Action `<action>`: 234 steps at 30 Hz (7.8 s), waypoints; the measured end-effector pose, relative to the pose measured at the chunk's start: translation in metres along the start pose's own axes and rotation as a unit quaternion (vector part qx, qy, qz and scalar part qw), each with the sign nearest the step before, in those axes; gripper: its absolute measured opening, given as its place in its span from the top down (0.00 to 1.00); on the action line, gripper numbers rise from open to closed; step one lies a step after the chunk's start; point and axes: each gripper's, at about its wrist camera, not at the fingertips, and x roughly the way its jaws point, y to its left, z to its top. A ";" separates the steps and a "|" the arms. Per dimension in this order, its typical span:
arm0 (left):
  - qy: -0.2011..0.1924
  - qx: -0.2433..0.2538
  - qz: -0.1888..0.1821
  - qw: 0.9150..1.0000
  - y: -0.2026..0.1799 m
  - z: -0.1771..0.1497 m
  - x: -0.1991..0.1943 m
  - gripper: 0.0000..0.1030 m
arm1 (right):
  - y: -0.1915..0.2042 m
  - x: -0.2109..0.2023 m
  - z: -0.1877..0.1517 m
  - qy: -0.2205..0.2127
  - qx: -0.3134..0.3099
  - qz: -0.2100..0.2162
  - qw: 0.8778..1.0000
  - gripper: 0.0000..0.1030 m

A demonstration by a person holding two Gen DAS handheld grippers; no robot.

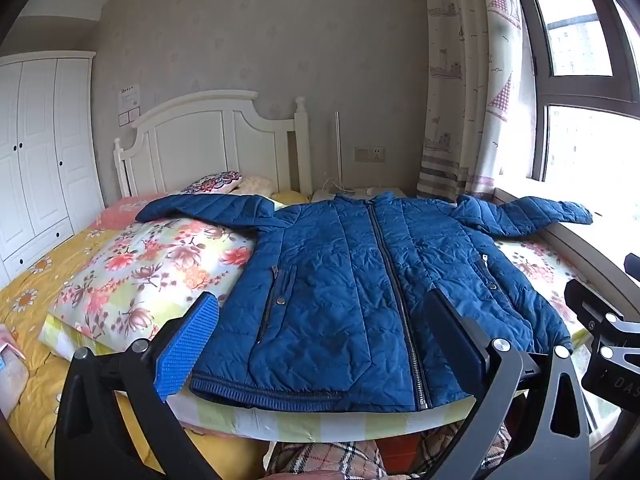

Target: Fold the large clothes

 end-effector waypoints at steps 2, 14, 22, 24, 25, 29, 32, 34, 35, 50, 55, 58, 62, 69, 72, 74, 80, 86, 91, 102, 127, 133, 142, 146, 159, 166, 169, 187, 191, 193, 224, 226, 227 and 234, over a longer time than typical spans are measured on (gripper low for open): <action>0.004 0.000 0.000 1.000 0.000 0.000 0.001 0.04 | 0.000 0.000 0.000 0.001 0.000 0.000 1.000 0.02; -0.001 -0.001 0.003 1.000 0.001 -0.009 0.000 0.05 | 0.009 0.002 -0.004 0.006 -0.013 0.005 1.000 0.02; 0.009 -0.005 0.000 1.000 0.006 -0.005 0.001 0.04 | 0.010 0.002 -0.002 0.007 -0.015 0.005 1.000 0.02; 0.011 -0.005 -0.001 1.000 0.005 -0.004 0.002 0.05 | 0.010 0.002 -0.002 0.006 -0.016 0.005 1.000 0.02; 0.012 -0.005 -0.002 1.000 0.006 -0.004 0.002 0.05 | 0.011 0.001 -0.002 0.006 -0.017 0.005 1.000 0.02; 0.016 -0.005 -0.004 1.000 0.004 -0.006 0.003 0.05 | 0.010 0.002 -0.002 0.006 -0.016 0.006 1.000 0.02; 0.016 -0.007 -0.004 1.000 0.005 -0.006 0.004 0.05 | 0.010 0.002 -0.002 0.007 -0.016 0.006 1.000 0.02; 0.017 -0.006 -0.004 1.000 0.004 -0.006 0.004 0.04 | 0.011 0.001 -0.002 0.007 -0.016 0.006 1.000 0.02; 0.017 -0.006 -0.005 1.000 0.004 -0.007 0.004 0.05 | 0.011 0.002 -0.002 0.007 -0.016 0.006 1.000 0.02; 0.025 -0.007 -0.009 1.000 0.005 -0.011 0.007 0.05 | 0.013 0.002 -0.004 0.010 -0.013 0.009 1.000 0.02; 0.024 -0.006 -0.009 1.000 0.006 -0.011 0.007 0.05 | 0.012 0.002 -0.004 0.010 -0.012 0.010 1.000 0.02; 0.025 -0.006 -0.009 1.000 0.006 -0.011 0.007 0.04 | 0.012 0.003 -0.005 0.013 -0.012 0.012 1.000 0.02; 0.028 -0.008 -0.010 1.000 0.006 -0.013 0.007 0.05 | 0.012 0.003 -0.006 0.015 -0.012 0.014 1.000 0.02; 0.029 -0.007 -0.010 1.000 0.007 -0.014 0.008 0.05 | 0.013 0.004 -0.006 0.018 -0.011 0.015 1.000 0.02; 0.033 -0.007 -0.011 0.999 0.009 -0.017 0.010 0.05 | 0.011 0.007 -0.006 0.023 -0.009 0.018 1.000 0.02; 0.036 -0.007 -0.011 0.999 0.009 -0.019 0.011 0.05 | 0.010 0.009 -0.007 0.026 -0.007 0.020 0.999 0.02; 0.056 -0.004 -0.017 0.998 0.007 -0.019 0.022 0.05 | 0.006 0.022 -0.009 0.041 -0.001 0.026 0.999 0.02; 0.096 -0.004 -0.023 0.995 0.003 -0.018 0.053 0.05 | -0.005 0.052 -0.010 0.057 0.015 0.030 0.998 0.02; 0.115 0.004 -0.020 0.993 -0.006 -0.008 0.089 0.05 | -0.019 0.094 -0.003 0.077 0.024 0.014 0.997 0.02; 0.166 0.039 -0.029 0.985 -0.036 0.042 0.205 0.05 | -0.080 0.205 0.021 0.142 0.091 -0.031 0.985 0.02; 0.275 -0.018 -0.018 0.961 -0.006 0.046 0.432 0.04 | -0.298 0.440 0.034 0.143 0.398 -0.136 0.896 0.23; 0.271 -0.023 -0.025 0.962 -0.005 0.046 0.433 0.04 | -0.275 0.433 0.067 0.089 0.328 -0.153 0.928 0.86; 0.267 -0.030 -0.030 0.963 -0.003 0.046 0.432 0.04 | -0.065 0.436 0.134 0.041 0.034 0.038 0.998 0.91; 0.265 -0.035 -0.034 0.963 -0.002 0.046 0.431 0.04 | 0.023 0.471 0.098 0.149 -0.034 0.156 0.976 0.81; 0.261 -0.041 -0.038 0.964 -0.001 0.046 0.431 0.04 | -0.080 0.394 0.077 0.125 0.183 0.145 0.964 0.35; 0.262 -0.039 -0.036 0.964 -0.002 0.046 0.430 0.04 | -0.173 0.458 0.048 0.154 0.395 0.141 0.895 0.34; 0.261 -0.041 -0.037 0.964 -0.001 0.046 0.430 0.04 | -0.168 0.477 0.054 0.150 0.388 0.125 0.901 0.44; 0.250 -0.066 -0.057 0.964 0.009 0.046 0.427 0.04 | -0.055 0.435 0.114 0.068 0.213 0.308 0.925 0.46; 0.230 -0.063 -0.056 0.969 0.004 0.051 0.417 0.05 | -0.144 0.425 0.074 0.041 0.316 0.217 0.923 0.46; 0.210 -0.034 -0.068 0.975 -0.014 0.060 0.407 0.05 | -0.174 0.433 0.053 0.055 0.357 0.187 0.914 0.46; 0.145 -0.238 -0.191 0.941 0.066 0.140 0.433 0.79 | -0.196 0.429 0.001 0.063 0.460 0.172 0.869 0.47; 0.177 -0.290 -0.185 0.922 0.105 0.109 0.446 0.79 | -0.195 0.428 0.002 0.064 0.459 0.170 0.870 0.47; 0.196 -0.321 -0.178 0.909 0.122 0.089 0.453 0.79 | -0.194 0.428 0.002 0.065 0.458 0.169 0.870 0.47; 0.201 -0.417 -0.241 0.853 0.148 0.044 0.463 0.48 | -0.192 0.427 0.005 0.068 0.451 0.158 0.876 0.47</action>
